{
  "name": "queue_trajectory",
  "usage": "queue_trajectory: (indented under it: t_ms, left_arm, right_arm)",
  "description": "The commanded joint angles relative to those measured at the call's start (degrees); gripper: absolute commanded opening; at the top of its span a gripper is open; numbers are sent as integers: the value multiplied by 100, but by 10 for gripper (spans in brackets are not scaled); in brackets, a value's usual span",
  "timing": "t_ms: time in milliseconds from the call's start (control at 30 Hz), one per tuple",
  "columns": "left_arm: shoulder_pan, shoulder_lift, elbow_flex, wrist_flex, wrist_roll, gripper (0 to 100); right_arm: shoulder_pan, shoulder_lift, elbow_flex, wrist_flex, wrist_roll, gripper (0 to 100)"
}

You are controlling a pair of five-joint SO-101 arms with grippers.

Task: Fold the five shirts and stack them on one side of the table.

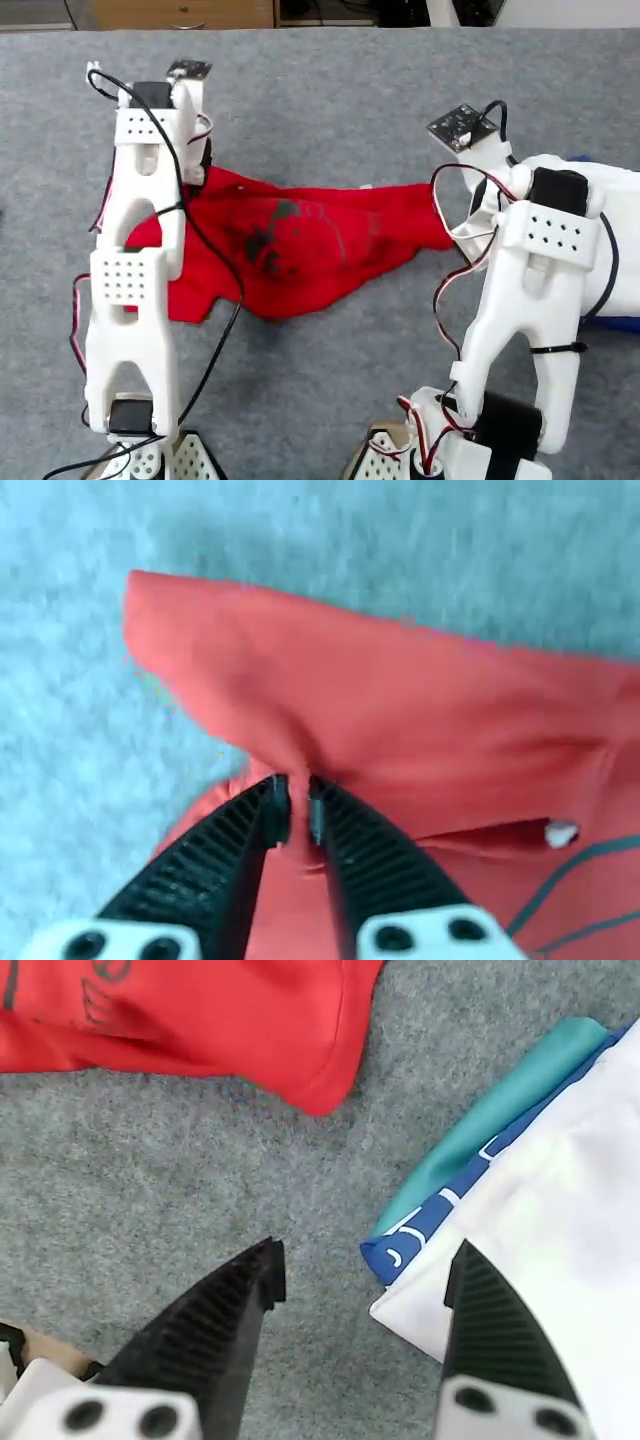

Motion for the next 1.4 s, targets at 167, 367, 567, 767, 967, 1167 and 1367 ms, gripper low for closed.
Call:
queue_trajectory:
  t_ms: [167, 367, 567, 767, 967, 1167, 1367]
  left_arm:
    - [-105, -1631, 703, 70, -949, 221]
    - [-457, -1657, 738, 70, -2514, 221]
    - [-765, -1305, 756, 62, -4167, 221]
    - [-870, -945, 738, 53, -4695, 221]
    - [-826, -734, 738, -62, -4703, 221]
    - [-738, -690, 738, -545, -4677, 221]
    - [-580, -673, 747, -554, -4659, 221]
  right_arm:
    - [-75, -215, -13, -18, -44, 267]
    - [-75, -224, -13, 35, -62, 267]
    - [-75, -224, -13, 35, -62, 267]
    - [-75, -224, -4, 35, -70, 267]
    - [-75, -224, -4, 53, -70, 267]
    - [-75, -224, -4, 246, -70, 267]
    - [-75, -224, -4, 273, -70, 267]
